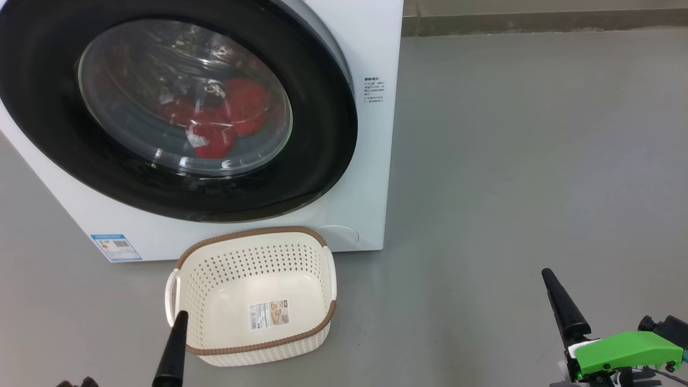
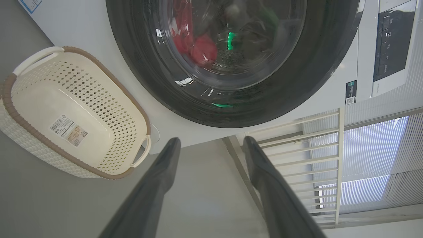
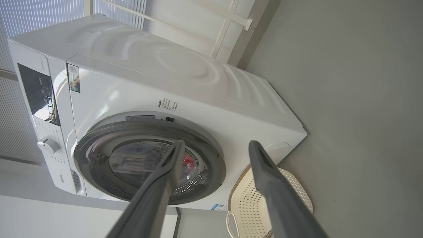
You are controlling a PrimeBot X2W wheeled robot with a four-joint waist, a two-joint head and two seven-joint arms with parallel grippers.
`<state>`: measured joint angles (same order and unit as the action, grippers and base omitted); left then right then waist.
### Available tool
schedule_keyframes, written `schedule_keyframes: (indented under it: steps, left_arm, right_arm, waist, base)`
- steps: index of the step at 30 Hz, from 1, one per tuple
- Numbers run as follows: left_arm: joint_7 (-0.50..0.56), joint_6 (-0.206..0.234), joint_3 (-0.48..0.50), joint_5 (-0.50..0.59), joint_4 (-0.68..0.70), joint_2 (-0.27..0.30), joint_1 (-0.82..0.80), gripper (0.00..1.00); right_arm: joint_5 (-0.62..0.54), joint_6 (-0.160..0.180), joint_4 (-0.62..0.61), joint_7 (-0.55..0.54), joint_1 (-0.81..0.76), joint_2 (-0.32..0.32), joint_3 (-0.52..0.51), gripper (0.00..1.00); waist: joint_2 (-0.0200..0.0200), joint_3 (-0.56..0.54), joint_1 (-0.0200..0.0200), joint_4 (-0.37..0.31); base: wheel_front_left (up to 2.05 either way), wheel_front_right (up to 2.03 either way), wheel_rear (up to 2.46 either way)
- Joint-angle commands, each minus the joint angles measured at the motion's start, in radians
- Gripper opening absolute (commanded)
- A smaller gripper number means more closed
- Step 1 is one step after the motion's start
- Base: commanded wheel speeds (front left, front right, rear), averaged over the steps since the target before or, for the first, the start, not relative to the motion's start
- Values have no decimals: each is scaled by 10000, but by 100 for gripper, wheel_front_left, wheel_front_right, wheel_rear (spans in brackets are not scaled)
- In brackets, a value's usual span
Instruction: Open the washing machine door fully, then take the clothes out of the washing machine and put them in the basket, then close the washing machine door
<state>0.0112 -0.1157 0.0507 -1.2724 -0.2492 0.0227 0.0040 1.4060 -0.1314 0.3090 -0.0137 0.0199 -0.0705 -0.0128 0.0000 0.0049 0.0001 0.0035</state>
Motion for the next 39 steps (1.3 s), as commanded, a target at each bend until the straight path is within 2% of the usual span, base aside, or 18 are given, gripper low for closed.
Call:
schedule_keyframes:
  steps: [1,10,39]
  left_arm:
    - [-133,70,47,400,390,159,-74,100]
    - [-396,330,-209,1952,631,171,64,100]
    - [-1218,835,-693,5711,1338,208,405,100]
  right_arm:
    - [-314,2,-298,151,74,-252,158,100]
    - [-1276,3,-273,415,40,-394,445,100]
    - [-4263,4,-384,1239,-135,-790,1097,100]
  waist:
    - [0,1,-1,-1]
    - [0,9,-1,-15]
    - [0,29,-1,-77]
  base:
    - [0,0,0]
    - [0,0,0]
    - [0,0,0]
